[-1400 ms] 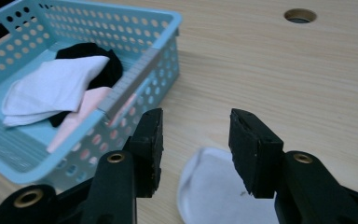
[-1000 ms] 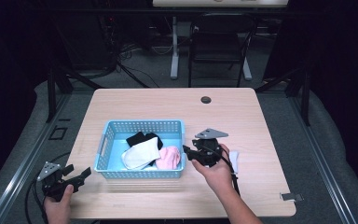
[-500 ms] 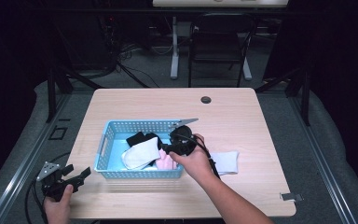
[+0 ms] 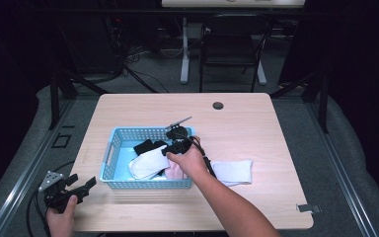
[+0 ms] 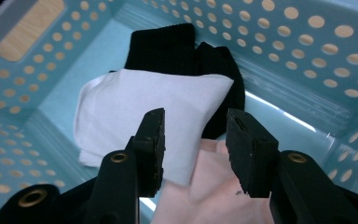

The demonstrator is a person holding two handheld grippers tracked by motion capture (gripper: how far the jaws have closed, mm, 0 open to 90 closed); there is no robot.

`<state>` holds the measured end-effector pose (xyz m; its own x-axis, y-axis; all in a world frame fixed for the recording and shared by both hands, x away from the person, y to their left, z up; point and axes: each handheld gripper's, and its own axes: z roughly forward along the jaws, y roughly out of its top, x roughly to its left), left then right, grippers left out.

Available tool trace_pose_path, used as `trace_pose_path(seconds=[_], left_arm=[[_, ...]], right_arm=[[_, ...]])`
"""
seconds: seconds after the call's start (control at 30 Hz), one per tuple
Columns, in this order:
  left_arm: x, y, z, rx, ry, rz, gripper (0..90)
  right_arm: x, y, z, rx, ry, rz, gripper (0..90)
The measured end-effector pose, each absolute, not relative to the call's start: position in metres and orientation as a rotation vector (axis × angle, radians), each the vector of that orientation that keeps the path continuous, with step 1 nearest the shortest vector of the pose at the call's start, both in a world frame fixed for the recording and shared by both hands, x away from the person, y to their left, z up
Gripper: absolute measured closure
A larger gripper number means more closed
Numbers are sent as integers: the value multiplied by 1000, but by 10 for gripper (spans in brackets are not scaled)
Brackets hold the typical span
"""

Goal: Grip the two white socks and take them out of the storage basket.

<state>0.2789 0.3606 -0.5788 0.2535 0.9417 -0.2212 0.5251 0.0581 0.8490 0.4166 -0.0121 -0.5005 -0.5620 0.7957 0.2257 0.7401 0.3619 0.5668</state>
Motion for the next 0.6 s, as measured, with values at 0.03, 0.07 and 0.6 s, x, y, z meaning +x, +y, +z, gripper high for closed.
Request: trace_pose_path(seconds=[0.03, 0.07, 0.6], left_arm=[[279, 361, -579, 1597, 1397, 562, 186], [279, 361, -579, 1605, 1399, 558, 186], [279, 362, -578, 1594, 1396, 560, 186]], right_arm=[[419, -11, -502, 1437, 2520, 971, 574], [420, -10, -503, 1445, 2527, 963, 574], [435, 8, -530, 1656, 2598, 813, 663]])
